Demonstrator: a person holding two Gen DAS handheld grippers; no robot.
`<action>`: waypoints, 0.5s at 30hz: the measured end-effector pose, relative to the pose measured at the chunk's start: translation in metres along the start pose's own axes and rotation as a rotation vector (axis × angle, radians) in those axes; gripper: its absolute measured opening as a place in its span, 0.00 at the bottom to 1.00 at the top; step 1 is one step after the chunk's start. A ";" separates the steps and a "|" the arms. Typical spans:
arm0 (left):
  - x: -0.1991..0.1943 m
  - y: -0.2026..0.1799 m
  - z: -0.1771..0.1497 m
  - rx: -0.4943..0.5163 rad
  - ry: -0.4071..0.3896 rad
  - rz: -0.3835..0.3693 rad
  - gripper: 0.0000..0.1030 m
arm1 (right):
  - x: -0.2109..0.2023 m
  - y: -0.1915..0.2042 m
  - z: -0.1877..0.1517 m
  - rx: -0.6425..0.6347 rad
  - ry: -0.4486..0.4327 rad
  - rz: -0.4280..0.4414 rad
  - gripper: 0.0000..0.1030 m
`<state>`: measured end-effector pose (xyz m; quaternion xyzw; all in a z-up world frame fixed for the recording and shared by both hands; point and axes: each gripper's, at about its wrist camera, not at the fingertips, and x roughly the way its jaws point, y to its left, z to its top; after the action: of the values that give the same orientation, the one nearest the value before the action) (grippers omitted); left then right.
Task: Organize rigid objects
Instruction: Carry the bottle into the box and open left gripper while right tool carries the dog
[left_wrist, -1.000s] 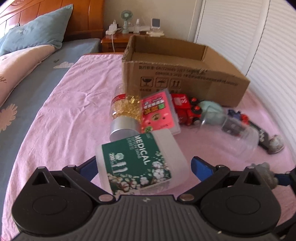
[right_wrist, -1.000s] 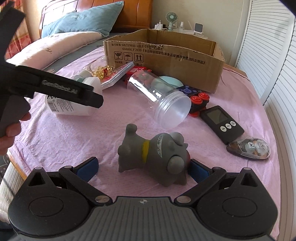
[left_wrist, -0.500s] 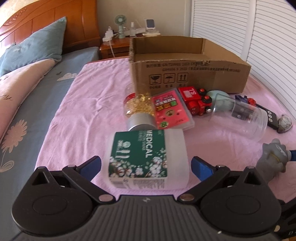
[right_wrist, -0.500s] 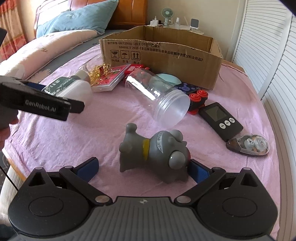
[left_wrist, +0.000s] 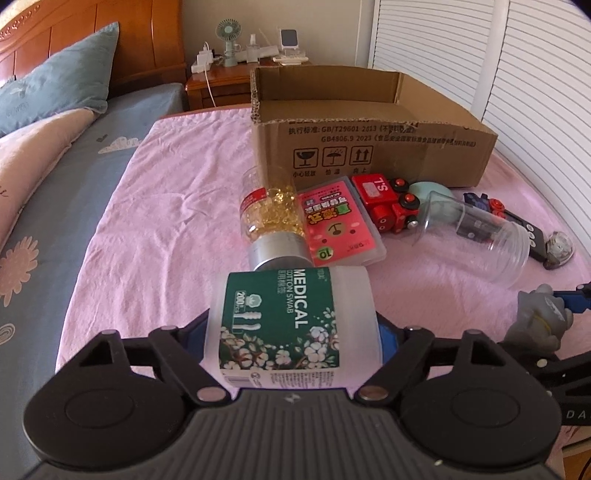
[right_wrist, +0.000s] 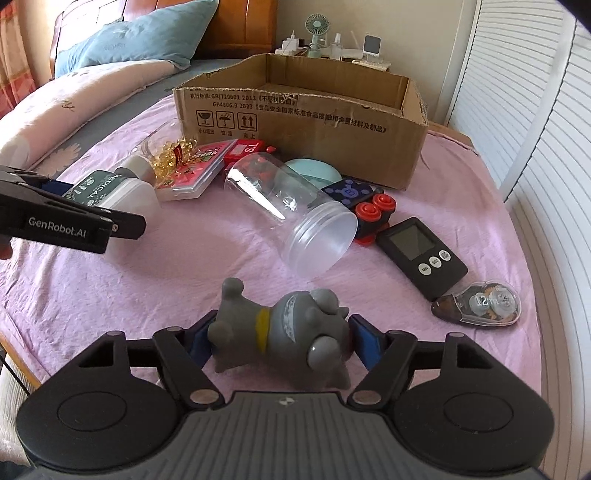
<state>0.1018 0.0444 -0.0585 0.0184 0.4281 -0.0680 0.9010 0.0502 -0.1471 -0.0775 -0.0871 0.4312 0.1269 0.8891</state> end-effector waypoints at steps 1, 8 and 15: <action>0.000 0.001 0.001 0.003 0.006 -0.008 0.80 | 0.000 -0.001 0.000 0.001 0.003 0.003 0.75; -0.012 0.004 0.004 0.049 0.032 -0.033 0.80 | -0.011 -0.006 0.005 -0.008 -0.004 0.037 0.75; -0.035 0.003 0.008 0.108 0.069 -0.080 0.80 | -0.029 -0.016 0.013 -0.033 -0.026 0.067 0.75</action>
<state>0.0859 0.0500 -0.0265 0.0523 0.4551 -0.1260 0.8799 0.0473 -0.1631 -0.0458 -0.0854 0.4201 0.1648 0.8883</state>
